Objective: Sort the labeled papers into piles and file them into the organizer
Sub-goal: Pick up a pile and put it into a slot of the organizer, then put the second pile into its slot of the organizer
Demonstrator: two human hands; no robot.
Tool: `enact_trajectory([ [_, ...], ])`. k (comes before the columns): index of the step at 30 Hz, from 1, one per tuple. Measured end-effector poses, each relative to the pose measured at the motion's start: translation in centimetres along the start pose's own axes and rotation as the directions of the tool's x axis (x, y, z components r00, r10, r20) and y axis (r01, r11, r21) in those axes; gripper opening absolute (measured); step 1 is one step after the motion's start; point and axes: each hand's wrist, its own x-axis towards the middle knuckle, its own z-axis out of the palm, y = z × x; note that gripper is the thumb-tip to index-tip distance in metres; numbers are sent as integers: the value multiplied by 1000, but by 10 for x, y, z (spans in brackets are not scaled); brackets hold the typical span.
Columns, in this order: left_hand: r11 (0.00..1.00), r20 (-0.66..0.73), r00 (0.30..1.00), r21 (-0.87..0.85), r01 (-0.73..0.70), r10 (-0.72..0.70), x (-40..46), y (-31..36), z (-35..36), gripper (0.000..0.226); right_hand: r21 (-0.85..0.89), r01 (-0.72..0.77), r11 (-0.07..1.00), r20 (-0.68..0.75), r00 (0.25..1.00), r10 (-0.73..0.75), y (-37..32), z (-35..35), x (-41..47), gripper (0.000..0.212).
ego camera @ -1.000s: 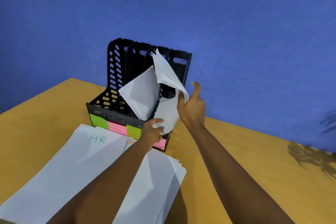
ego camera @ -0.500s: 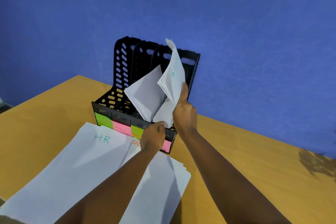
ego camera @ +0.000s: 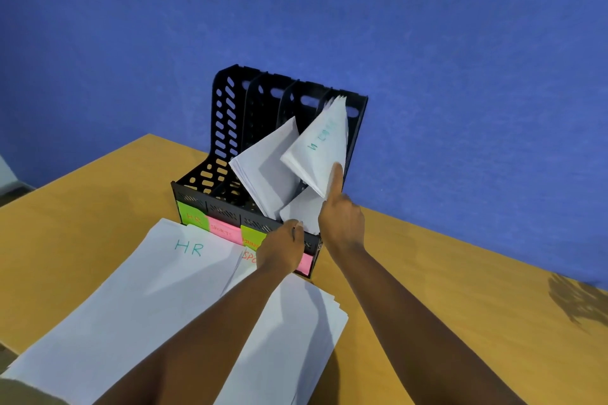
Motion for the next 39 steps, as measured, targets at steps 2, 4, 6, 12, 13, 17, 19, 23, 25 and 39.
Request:
enact_trajectory([
  [2,999,35,999,37,17,-19,2,2,1,47,-31,86,996,-229,969,-91,-2,2,2,86],
  [4,996,85,995,80,39,-46,6,6,-1,51,35,131,991,-239,964,-119,-4,-1,2,86],
  [6,992,127,989,108,65,-79,12,11,-4,58,160,62,985,-87,995,-48,-8,-7,2,82],
  [12,998,97,993,-2,64,-63,17,4,-4,56,348,-585,733,613,733,295,-3,1,5,75],
  [13,998,66,997,-48,42,-39,16,0,-3,51,369,-658,656,675,675,298,0,1,6,76],
  [17,946,-158,983,-293,-141,98,13,-22,1,36,412,-673,614,691,670,272,14,4,2,91],
  [19,910,-297,948,-351,-222,117,12,-34,-2,32,426,-586,689,593,756,276,18,7,-3,97],
  [23,900,-440,896,-412,-145,-57,9,-56,-9,27,504,-534,678,424,838,345,25,1,-25,69],
  [25,925,-441,877,-380,7,-188,7,-70,-12,29,304,-617,726,486,756,439,36,3,-42,48],
  [39,878,236,862,299,375,-449,-26,-109,-3,44,-155,-492,856,792,455,406,38,38,-143,90],
])
